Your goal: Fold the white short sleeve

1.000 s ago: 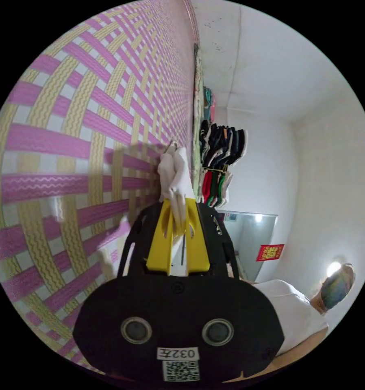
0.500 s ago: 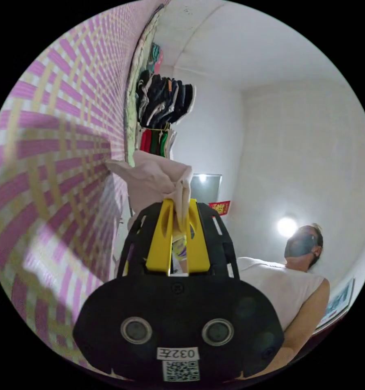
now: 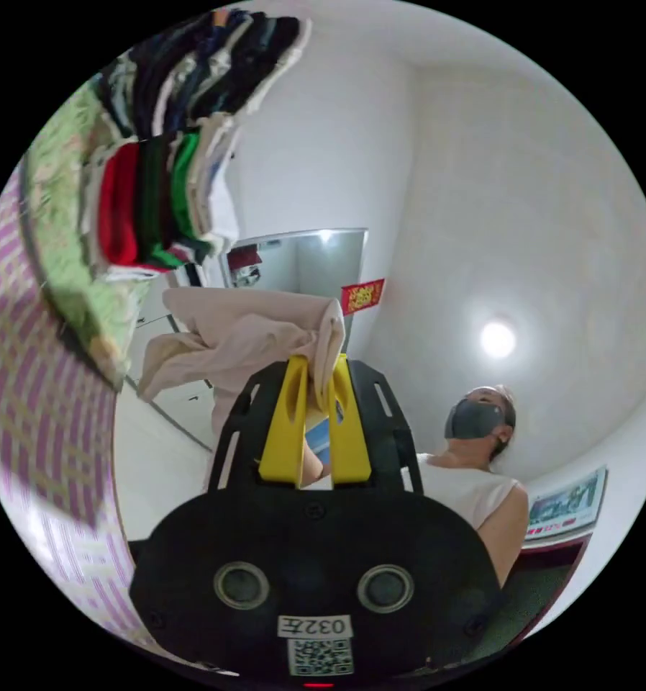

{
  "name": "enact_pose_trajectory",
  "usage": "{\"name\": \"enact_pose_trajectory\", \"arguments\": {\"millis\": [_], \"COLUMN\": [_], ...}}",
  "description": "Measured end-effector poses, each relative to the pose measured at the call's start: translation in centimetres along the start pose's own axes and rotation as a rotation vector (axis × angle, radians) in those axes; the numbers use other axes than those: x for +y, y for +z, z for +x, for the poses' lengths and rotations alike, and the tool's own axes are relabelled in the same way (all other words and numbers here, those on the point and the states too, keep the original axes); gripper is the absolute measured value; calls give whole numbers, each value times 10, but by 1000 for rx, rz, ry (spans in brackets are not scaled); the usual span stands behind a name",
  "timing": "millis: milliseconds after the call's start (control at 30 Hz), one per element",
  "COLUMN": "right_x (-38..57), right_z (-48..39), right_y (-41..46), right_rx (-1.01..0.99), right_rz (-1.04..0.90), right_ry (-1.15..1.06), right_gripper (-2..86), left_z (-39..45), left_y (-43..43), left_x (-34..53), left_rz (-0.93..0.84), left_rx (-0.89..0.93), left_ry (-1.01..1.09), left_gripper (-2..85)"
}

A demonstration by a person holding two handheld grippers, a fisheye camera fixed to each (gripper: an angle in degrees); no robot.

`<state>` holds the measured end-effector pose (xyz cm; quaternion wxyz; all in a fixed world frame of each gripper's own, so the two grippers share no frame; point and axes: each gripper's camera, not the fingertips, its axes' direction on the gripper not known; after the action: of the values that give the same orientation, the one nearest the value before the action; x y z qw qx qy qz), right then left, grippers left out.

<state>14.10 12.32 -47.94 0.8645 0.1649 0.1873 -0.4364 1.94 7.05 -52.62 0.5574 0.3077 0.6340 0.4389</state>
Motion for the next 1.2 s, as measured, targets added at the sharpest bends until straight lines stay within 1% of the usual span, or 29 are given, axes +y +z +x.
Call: {"name": "enact_pose_trajectory", "arguments": {"millis": [67, 100, 167, 200, 267, 333, 367, 400, 433, 467, 500, 567, 600, 633, 667, 700, 733, 767, 833, 933, 1000, 1067, 1100, 1133, 1167, 1200], "right_x": [-35, -46, -89, -100, -138, -164, -179, -185, -195, -202, -204, -203, -199, -189, -177, -172, -163, -159, -157, -157, -158, -153, -151, -145, -137, -132], "right_z": [-3, -5, -21, -27, -46, -49, -40, -33, -10, 23, 44, 139, 164, 210, 244, 255, 270, 277, 279, 270, 259, 250, 252, 261, 270, 273], "right_y": [-49, -61, -112, -124, -174, -206, -222, -227, -235, -235, -232, -207, -199, -185, -175, -174, -175, -177, -180, -190, -199, -205, -203, -194, -185, -185], "right_rx": [15, 25, 27, 23, 14, -22, -59, -74, -84, -70, -62, -14, -2, 4, 0, -24, -95, -144, -162, -205, -200, -93, -71, -65, -114, -146], "right_rz": [40, 52, 115, 134, 221, 275, 297, 304, 315, 319, 312, 237, 214, 165, 134, 142, 180, 201, 202, 231, 259, 262, 255, 222, 207, 226], "right_ry": [-91, -113, -220, -246, -320, -325, -292, -270, -208, -123, -73, 166, 232, 341, 417, 423, 420, 414, 396, 357, 317, 290, 297, 324, 345, 345], "right_gripper": [26, 25, 26, 26, 26, 25, 25, 25, 24, 25, 25, 25, 25, 25, 24, 24, 24, 23, 22, 19, 17, 17, 18, 21, 24, 25], "left_z": [47, 62, 131, 150, 218, 249, 256, 255, 243, 220, 203, 117, 94, 56, 39, 36, 40, 52, 76, 125, 157, 180, 179, 176, 180, 185], "left_y": [34, 44, 79, 87, 110, 119, 121, 120, 116, 109, 104, 76, 69, 56, 48, 45, 42, 43, 46, 66, 77, 84, 84, 81, 76, 76], "left_x": [-89, -112, -203, -224, -306, -362, -396, -412, -441, -467, -479, -511, -515, -517, -518, -520, -528, -537, -550, -575, -590, -603, -604, -600, -593, -589], "left_rz": [-46, -62, -125, -130, -127, -107, -85, -74, -52, -36, -27, -26, -35, -53, -31, -18, -24, -53, -83, -143, -166, -203, -210, -193, -144, -135], "left_rx": [3, 2, -6, -7, 24, 49, 49, 39, -4, -91, -152, -361, -395, -431, -316, -241, -162, -175, -220, -235, -329, -566, -599, -563, -484, -465], "left_ry": [59, 78, 193, 219, 285, 265, 214, 175, 94, 14, -37, -276, -342, -451, -456, -452, -441, -421, -403, -330, -267, -243, -262, -309, -332, -332], "left_gripper": [3, 3, 4, 4, 6, 12, 13, 14, 11, 7, 5, 0, -2, -4, -6, -7, -6, -6, -6, -5, -5, -4, -4, -3, -4, -3]}}
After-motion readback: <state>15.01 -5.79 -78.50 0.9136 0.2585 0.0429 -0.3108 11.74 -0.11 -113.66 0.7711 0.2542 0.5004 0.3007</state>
